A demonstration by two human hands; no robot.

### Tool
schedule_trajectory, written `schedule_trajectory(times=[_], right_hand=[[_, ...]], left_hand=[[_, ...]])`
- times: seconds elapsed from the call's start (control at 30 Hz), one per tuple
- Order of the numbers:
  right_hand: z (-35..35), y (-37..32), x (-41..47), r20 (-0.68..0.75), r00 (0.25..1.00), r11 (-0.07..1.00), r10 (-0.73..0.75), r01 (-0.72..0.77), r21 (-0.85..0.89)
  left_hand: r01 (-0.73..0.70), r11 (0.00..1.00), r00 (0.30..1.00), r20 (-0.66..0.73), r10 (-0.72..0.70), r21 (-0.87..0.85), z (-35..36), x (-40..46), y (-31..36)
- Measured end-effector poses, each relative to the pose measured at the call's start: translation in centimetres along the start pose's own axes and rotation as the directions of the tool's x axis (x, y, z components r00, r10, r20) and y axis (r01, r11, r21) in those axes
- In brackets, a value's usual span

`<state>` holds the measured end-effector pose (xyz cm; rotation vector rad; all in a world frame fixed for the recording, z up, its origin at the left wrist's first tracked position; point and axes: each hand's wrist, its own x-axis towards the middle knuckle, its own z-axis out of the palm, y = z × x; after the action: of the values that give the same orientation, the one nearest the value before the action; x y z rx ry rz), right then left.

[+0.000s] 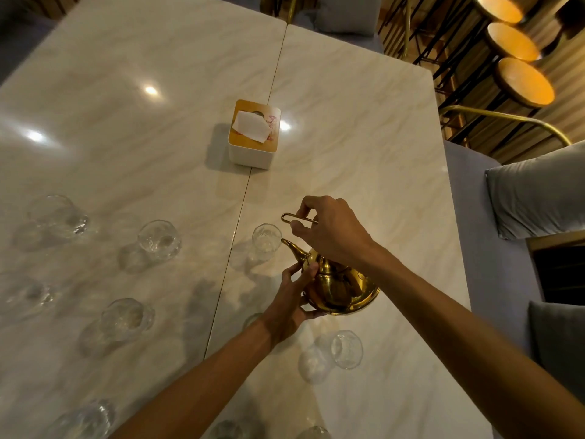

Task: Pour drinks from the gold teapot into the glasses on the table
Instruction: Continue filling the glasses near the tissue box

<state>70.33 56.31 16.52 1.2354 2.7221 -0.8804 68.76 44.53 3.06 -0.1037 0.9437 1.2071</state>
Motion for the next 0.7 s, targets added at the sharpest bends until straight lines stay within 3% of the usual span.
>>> schedule_trajectory(times=[0.7], right_hand=[[0.24, 0.29, -0.26, -0.013, 1.000, 1.000, 0.004, -0.004, 0.008]], left_hand=[[0.009, 1.000, 1.000, -0.015, -0.009, 0.007, 0.00, -0.17, -0.24]])
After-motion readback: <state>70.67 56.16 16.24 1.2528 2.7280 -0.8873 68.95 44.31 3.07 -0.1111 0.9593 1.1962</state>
